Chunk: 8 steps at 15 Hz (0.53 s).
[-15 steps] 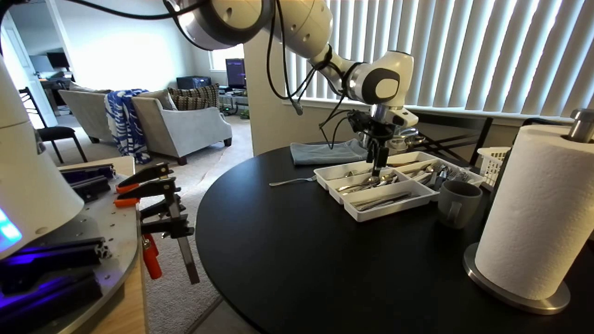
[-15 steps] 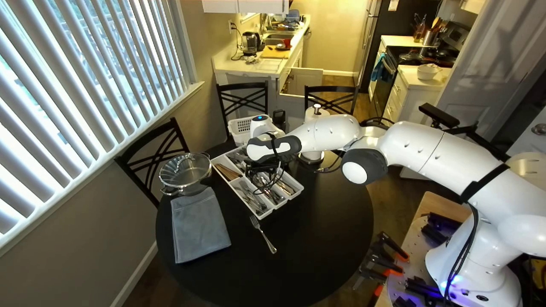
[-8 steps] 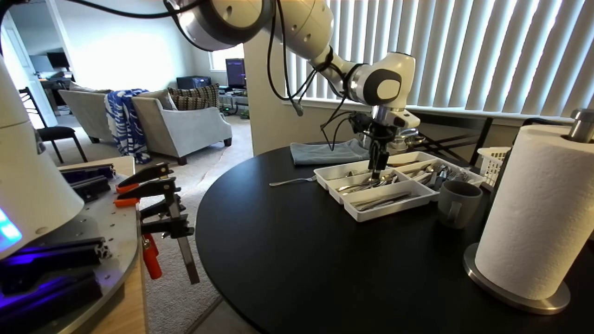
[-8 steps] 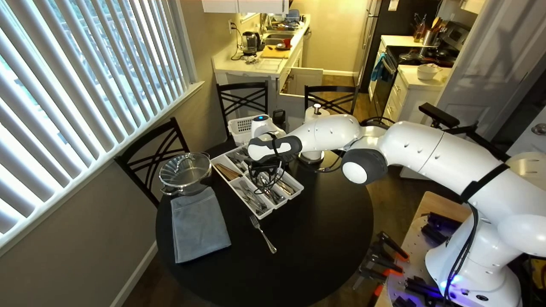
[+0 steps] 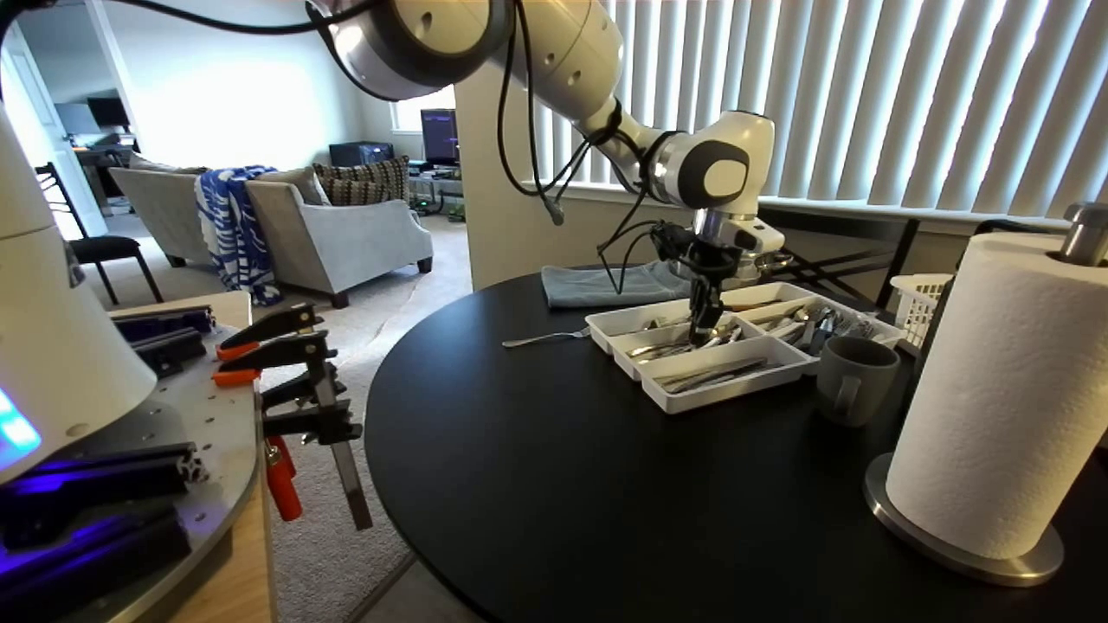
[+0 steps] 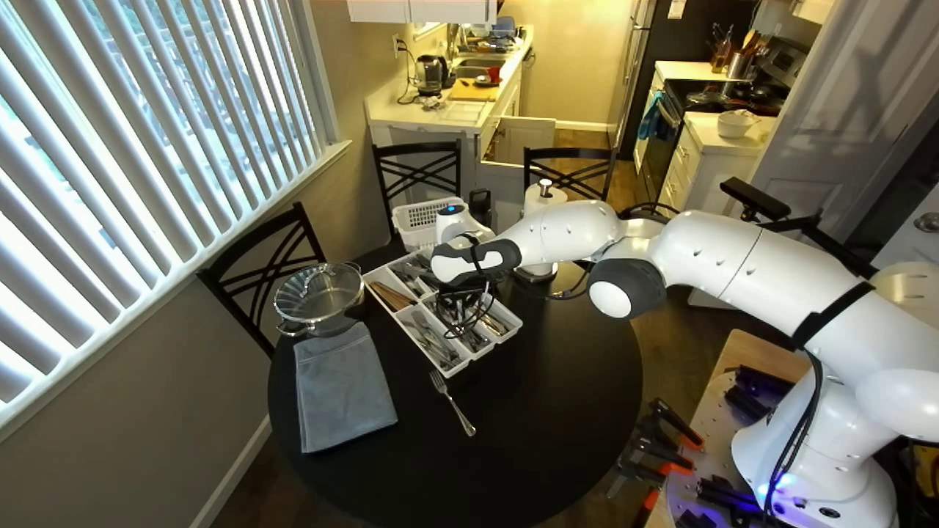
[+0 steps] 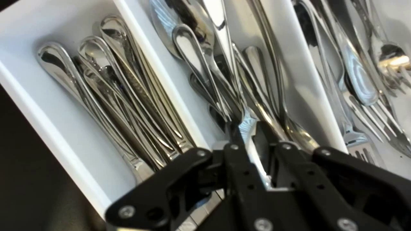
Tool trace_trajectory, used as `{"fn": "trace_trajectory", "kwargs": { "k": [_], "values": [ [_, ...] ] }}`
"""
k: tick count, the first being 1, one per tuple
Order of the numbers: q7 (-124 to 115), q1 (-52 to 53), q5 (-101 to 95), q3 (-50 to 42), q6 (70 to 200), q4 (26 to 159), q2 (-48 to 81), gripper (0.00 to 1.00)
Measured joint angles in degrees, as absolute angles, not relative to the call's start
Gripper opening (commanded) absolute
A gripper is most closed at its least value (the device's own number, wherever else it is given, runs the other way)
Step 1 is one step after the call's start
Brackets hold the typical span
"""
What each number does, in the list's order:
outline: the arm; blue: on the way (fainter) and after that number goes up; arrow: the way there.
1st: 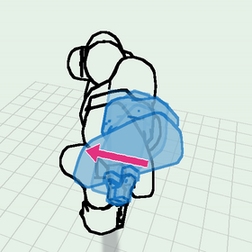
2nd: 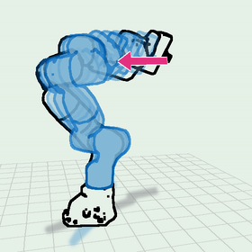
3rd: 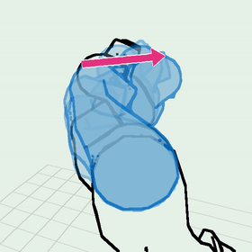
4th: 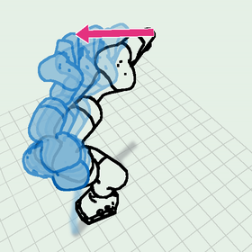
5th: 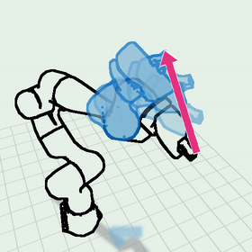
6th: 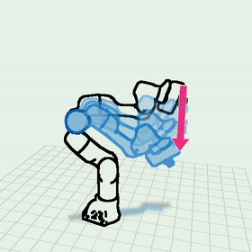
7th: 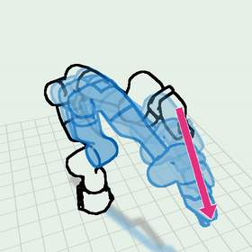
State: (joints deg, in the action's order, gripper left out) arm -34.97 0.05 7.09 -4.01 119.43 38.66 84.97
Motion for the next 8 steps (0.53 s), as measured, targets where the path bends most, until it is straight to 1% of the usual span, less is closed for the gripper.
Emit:
{"fn": "trace_trajectory", "kwargs": {
  "k": [4, 5, 6, 7, 8],
  "values": [
    [-34.7, 0.2, 6.3, -4.0, 119.4, 39.5, 85.2, 0.00],
    [-34.5, 0.2, 6.1, -4.0, 119.4, 39.7, 85.2, 0.05],
    [-34.3, 0.2, 5.9, -4.0, 119.4, 39.8, 85.2, 0.27],
    [-34.2, 0.2, 5.9, -4.0, 119.4, 39.9, 85.2, 0.31],
    [-34.2, 0.2, 5.8, -4.0, 119.4, 40.0, 85.2, 0.38]
  ]
}}
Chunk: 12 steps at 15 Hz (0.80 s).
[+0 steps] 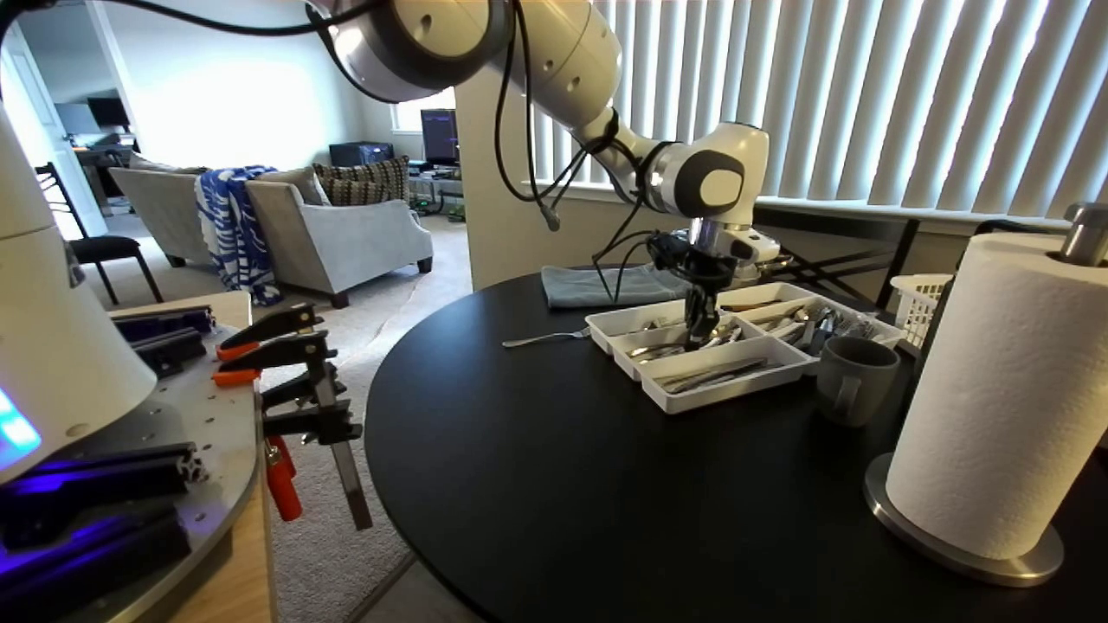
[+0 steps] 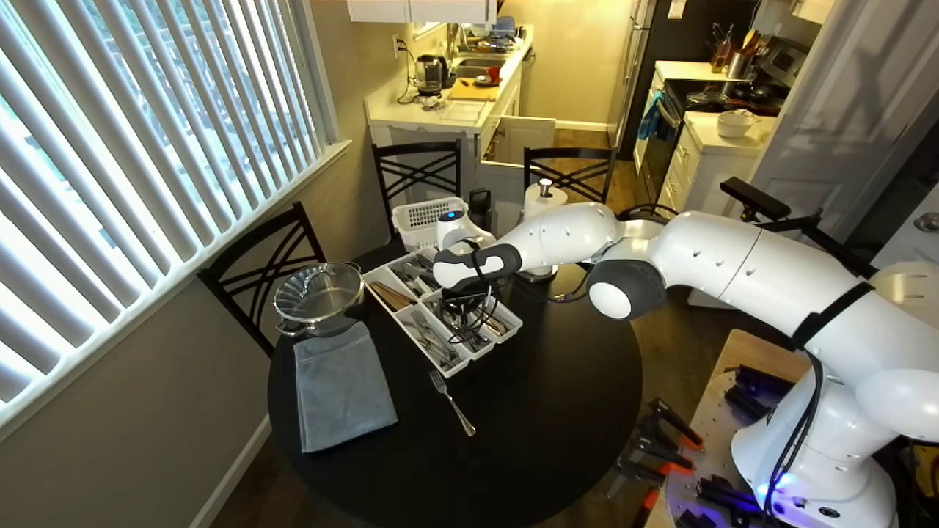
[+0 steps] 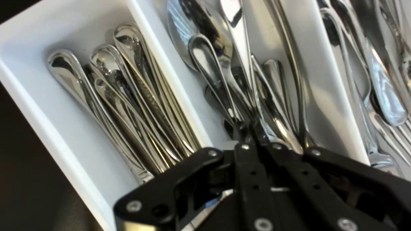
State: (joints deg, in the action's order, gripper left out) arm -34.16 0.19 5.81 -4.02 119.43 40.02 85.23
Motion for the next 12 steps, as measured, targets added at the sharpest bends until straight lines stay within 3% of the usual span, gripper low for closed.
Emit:
{"fn": "trace_trajectory", "kwargs": {
  "k": [9, 10, 12],
  "values": [
    [-28.1, 0.3, 5.8, -3.0, 119.9, 39.9, 85.2, 0.94],
    [-27.5, 0.3, 5.8, -2.9, 119.9, 40.0, 85.2, 0.99],
    [-26.1, 0.3, 5.8, -2.6, 120.4, 40.7, 85.3, 0.98]
  ]
}}
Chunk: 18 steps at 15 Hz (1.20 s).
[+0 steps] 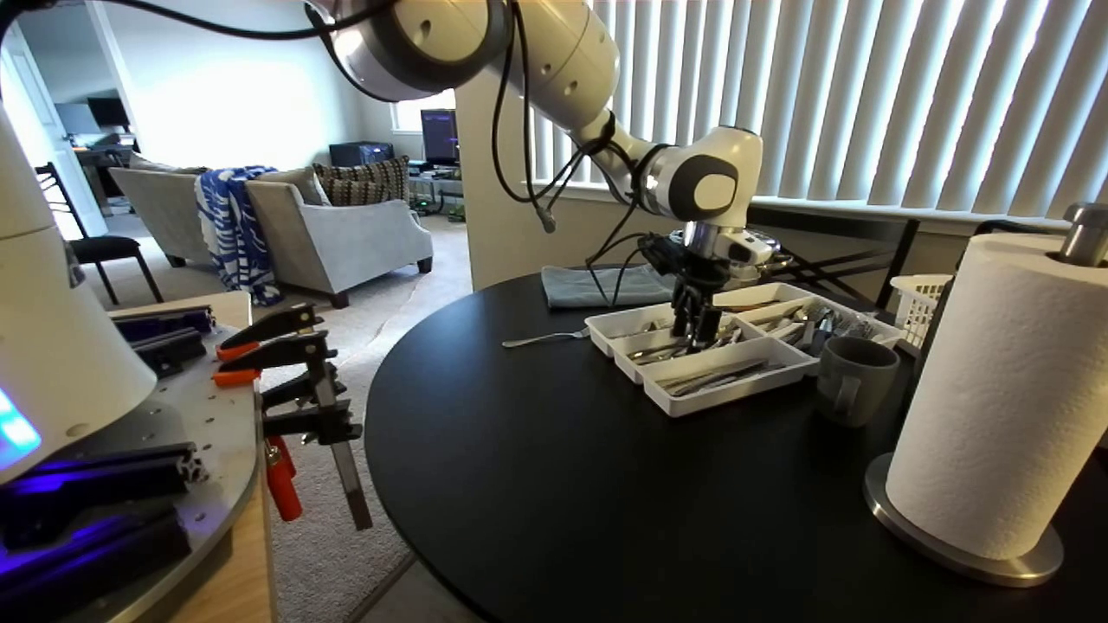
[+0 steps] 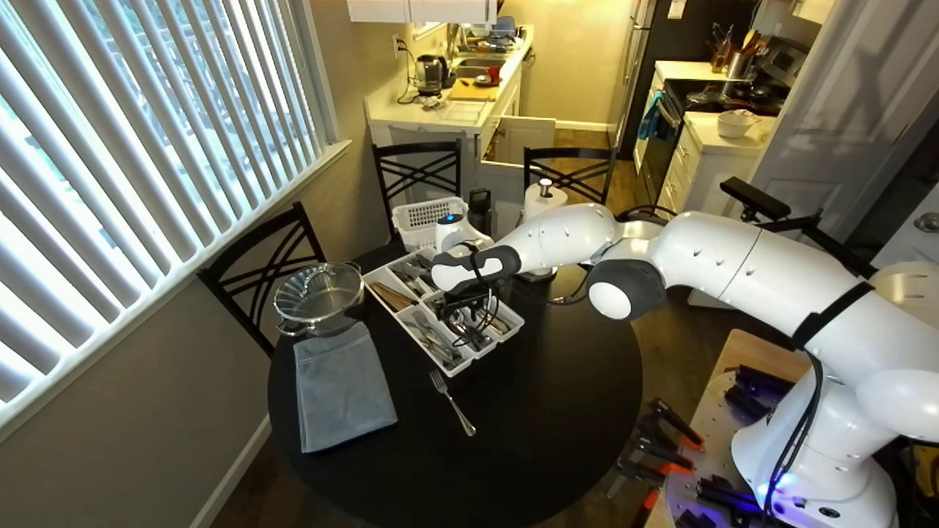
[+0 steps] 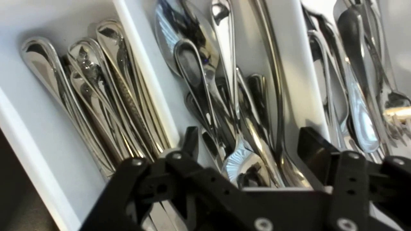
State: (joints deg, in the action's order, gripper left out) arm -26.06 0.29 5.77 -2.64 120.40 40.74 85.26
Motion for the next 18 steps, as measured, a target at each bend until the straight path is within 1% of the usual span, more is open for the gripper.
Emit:
{"fn": "trace_trajectory", "kwargs": {
  "k": [1, 3, 4, 5, 8, 11, 12, 18],
  "values": [
    [-25.4, 0.3, 5.8, -2.6, 120.8, 41.1, 85.3, 0.64],
    [-24.6, 0.2, 5.8, -2.6, 120.9, 41.2, 85.3, 0.59],
    [-24.3, 0.2, 5.8, -2.6, 120.9, 41.2, 85.2, 0.53],
    [-23.4, 0.2, 5.8, -2.5, 120.9, 41.3, 85.3, 0.45],
    [-20.7, 0.2, 5.8, -2.3, 120.9, 42.3, 85.3, 0.25],
    [-18.9, 0.3, 5.8, -2.2, 120.9, 42.3, 85.2, 0.08],
    [-18.5, 0.3, 5.8, -2.1, 120.9, 42.3, 85.1, 0.01],
    [-18.1, 0.2, 5.7, -2.3, 122.6, 41.6, 84.6, 0.02]
  ]
}}
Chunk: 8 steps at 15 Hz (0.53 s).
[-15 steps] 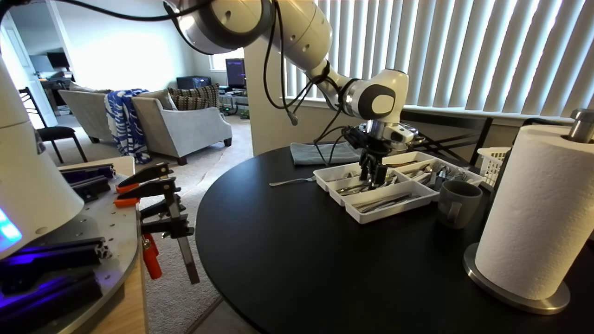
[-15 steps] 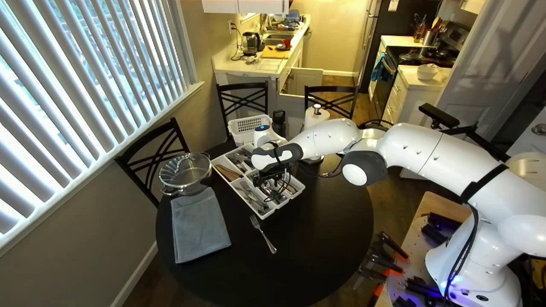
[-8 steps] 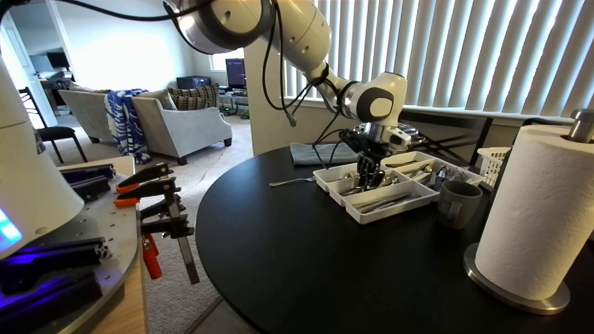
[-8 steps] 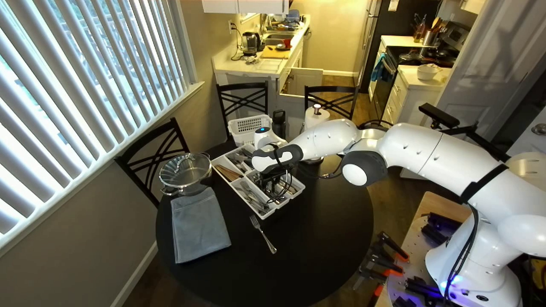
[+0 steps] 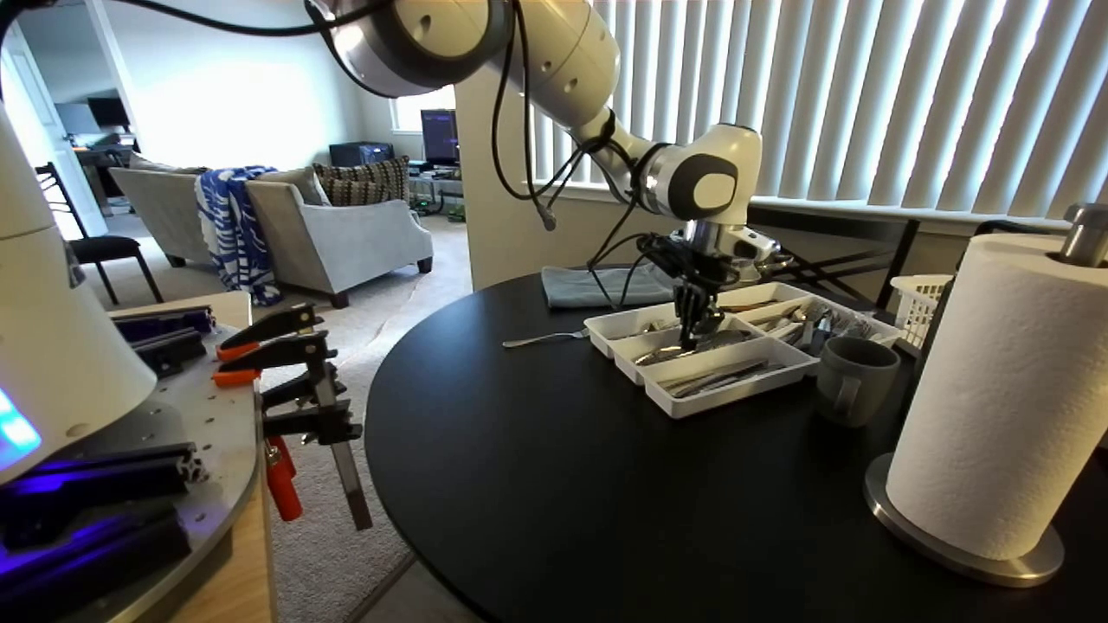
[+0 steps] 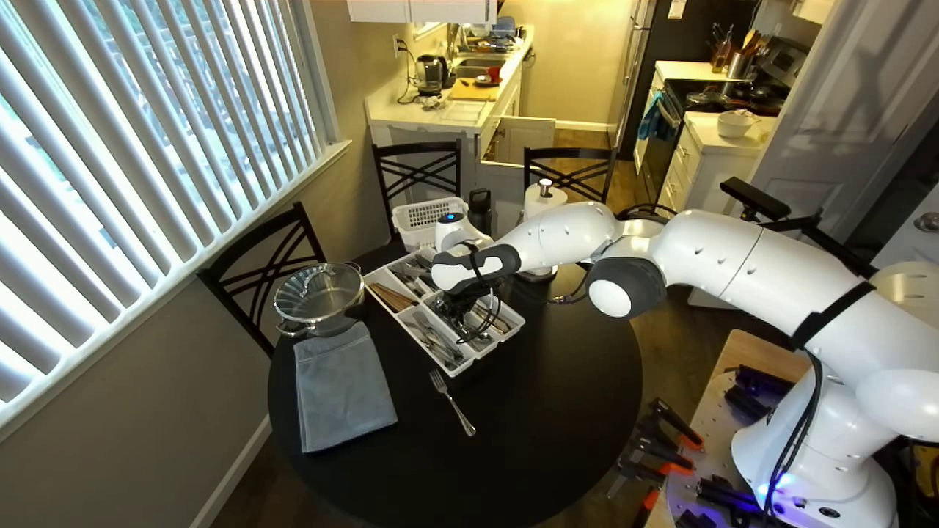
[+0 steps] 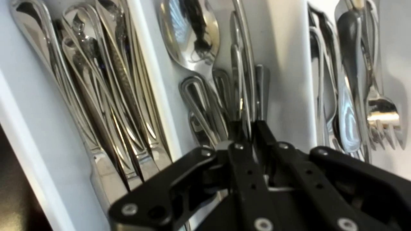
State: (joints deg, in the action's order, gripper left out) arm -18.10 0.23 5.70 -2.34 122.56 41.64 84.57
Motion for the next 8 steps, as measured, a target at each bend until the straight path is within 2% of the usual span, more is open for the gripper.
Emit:
{"fn": "trace_trajectory", "kwargs": {
  "k": [8],
  "values": [
    [-17.6, -0.5, 4.7, -3.5, 124.1, 39.1, 84.5, 0.02]
  ]
}}
